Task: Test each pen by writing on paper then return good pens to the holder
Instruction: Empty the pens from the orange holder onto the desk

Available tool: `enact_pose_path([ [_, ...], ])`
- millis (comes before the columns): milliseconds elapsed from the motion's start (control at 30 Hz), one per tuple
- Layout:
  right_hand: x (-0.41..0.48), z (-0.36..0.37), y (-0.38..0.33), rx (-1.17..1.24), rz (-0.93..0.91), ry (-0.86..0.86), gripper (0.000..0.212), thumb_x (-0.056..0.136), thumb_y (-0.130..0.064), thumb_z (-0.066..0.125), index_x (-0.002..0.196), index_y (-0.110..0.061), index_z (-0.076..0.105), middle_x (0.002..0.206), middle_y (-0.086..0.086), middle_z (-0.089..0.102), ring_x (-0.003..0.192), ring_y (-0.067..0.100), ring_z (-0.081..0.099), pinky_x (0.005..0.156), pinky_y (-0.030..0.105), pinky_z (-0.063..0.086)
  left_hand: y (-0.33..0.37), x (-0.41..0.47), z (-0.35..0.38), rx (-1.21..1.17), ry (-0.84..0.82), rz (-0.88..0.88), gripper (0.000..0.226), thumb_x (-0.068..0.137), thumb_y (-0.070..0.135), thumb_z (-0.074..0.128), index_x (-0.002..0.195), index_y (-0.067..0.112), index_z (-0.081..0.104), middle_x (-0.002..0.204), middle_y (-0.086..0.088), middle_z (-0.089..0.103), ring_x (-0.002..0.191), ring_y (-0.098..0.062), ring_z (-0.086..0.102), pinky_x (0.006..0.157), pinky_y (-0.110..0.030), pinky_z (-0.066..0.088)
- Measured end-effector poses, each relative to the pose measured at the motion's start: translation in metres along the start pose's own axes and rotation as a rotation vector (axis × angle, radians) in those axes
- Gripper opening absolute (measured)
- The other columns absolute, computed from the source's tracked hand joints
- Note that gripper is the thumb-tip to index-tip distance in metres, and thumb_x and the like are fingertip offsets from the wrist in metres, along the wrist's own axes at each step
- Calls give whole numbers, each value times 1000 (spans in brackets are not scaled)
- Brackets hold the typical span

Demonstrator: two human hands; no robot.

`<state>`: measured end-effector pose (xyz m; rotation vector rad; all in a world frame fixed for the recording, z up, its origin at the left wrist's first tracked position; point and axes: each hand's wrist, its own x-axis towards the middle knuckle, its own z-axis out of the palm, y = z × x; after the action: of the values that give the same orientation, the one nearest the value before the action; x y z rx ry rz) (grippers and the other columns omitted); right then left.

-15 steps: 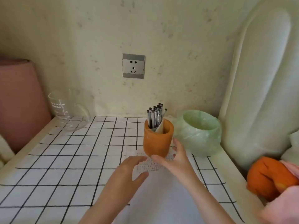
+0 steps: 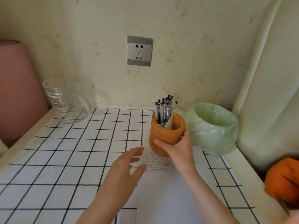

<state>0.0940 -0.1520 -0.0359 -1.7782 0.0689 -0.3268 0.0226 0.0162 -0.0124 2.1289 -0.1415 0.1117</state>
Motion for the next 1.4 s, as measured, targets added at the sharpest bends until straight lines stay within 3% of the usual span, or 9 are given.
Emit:
enact_pose_path([
  [167,-8,-4,-10,-45,-20,22,102,43,-54,85,133,-40,40,121,-22,57,110,3,57,92,40,53,8,3,-7,-198,45,-58,38,86,24,60,119,37,48,116,21,54,102,7,54,76,-7,45],
  [300,-26,-12,-31,-178,-181,-44,99,51,-52,87,135,-45,36,130,-24,51,119,2,51,92,32,52,22,5,-13,-451,38,-123,64,71,45,70,127,41,40,120,25,50,106,8,53,72,-7,48],
  [400,-39,-15,-44,-396,-417,-85,99,59,-53,81,141,-35,28,142,-15,35,134,12,37,100,42,47,23,6,-17,-658,-56,-170,80,57,59,74,128,44,40,122,21,56,108,1,58,87,-26,52],
  [533,-49,-23,-41,-622,-583,-184,98,65,-62,65,145,-30,18,153,-9,24,148,18,9,113,58,23,23,-1,-19,-860,-149,-186,66,61,45,73,122,28,53,116,3,66,107,-15,63,84,-34,55],
  [667,-51,-37,-39,-634,-482,-295,102,58,-60,75,138,-46,13,133,-39,24,125,-5,28,105,48,38,22,-10,-15,-877,-214,-237,46,77,38,69,118,20,60,112,-4,69,105,-19,64,88,-38,54],
  [800,-54,-34,-42,-828,-621,-303,97,59,-60,71,142,-39,24,136,-5,45,120,11,38,101,44,41,14,-11,-6,-1059,-147,-447,40,76,36,64,110,16,63,109,-8,69,103,-25,65,90,-44,52],
  [967,-50,-39,-50,-1024,-752,-294,100,56,-40,81,142,-37,30,135,5,48,124,26,39,102,57,38,-2,-7,-10,-1230,41,-613,27,86,22,57,107,8,64,99,-11,72,98,-24,65,86,-35,51],
  [1233,-37,-63,-49,-1130,-741,-361,102,54,-33,84,142,-35,32,139,5,46,127,31,41,104,54,37,-17,-9,-18,-897,162,-502,23,92,5,50,109,16,62,106,-5,68,89,-15,66,74,-26,51],
  [1400,-33,-72,-48,-1122,-728,-390,102,55,-33,84,142,-36,31,141,4,45,129,29,38,102,50,38,-16,-8,-18,-282,142,-274,42,88,15,58,124,35,48,129,16,48,121,-4,44,91,-17,34],
])
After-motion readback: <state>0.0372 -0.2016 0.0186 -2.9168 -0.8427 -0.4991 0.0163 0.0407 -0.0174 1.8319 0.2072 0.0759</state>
